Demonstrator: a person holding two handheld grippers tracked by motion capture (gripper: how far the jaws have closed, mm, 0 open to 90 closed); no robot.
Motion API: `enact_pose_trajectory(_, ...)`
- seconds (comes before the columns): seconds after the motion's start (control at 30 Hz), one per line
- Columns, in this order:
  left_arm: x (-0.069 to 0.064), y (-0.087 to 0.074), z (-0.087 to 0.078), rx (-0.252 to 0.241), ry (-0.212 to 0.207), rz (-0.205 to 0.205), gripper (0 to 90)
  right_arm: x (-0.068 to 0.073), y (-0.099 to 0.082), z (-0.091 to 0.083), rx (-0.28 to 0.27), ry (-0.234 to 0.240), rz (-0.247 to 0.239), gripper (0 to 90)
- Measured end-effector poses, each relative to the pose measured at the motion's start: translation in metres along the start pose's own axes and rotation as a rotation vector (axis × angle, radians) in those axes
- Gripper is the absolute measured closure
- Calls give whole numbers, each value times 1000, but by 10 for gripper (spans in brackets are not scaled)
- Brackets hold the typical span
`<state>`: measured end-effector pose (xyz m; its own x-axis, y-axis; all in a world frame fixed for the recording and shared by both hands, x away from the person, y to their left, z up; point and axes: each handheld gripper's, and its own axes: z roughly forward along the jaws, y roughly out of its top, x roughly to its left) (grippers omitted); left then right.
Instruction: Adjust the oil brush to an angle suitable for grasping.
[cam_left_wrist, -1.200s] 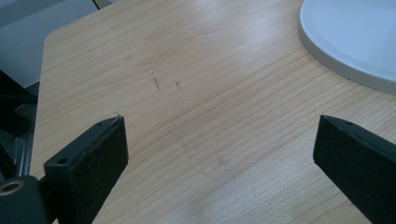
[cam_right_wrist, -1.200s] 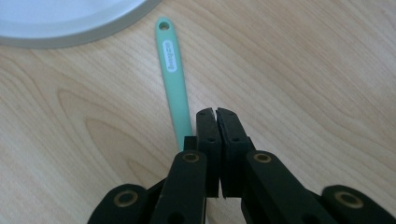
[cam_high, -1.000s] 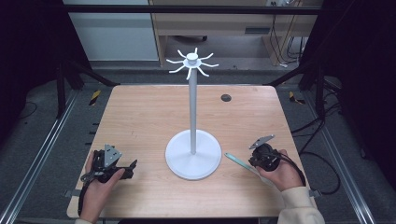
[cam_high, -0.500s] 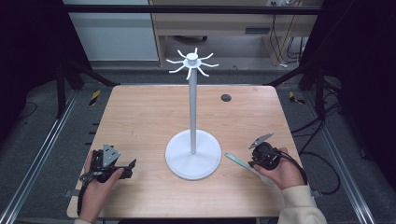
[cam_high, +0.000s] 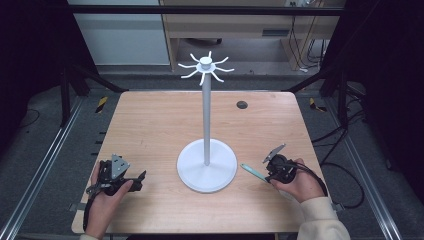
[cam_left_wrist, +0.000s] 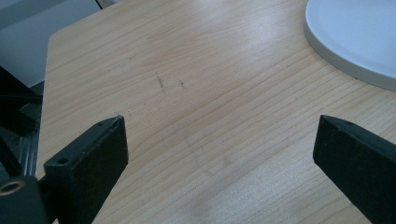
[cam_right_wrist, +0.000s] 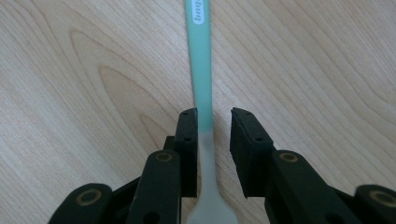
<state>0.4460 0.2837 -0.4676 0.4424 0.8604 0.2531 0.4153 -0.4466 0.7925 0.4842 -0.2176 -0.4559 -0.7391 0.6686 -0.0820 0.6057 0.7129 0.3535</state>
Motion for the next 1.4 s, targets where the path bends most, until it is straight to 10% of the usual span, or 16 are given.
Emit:
enact_pose_trajectory(0.93, -2, 0, 1, 4, -4, 8, 29, 0, 6, 16, 77, 27, 6, 810)
enact_pose_trajectory(1.4, -2, 1, 1, 3, -3, 14, 30, -5, 5, 2, 3, 34, 53, 826)
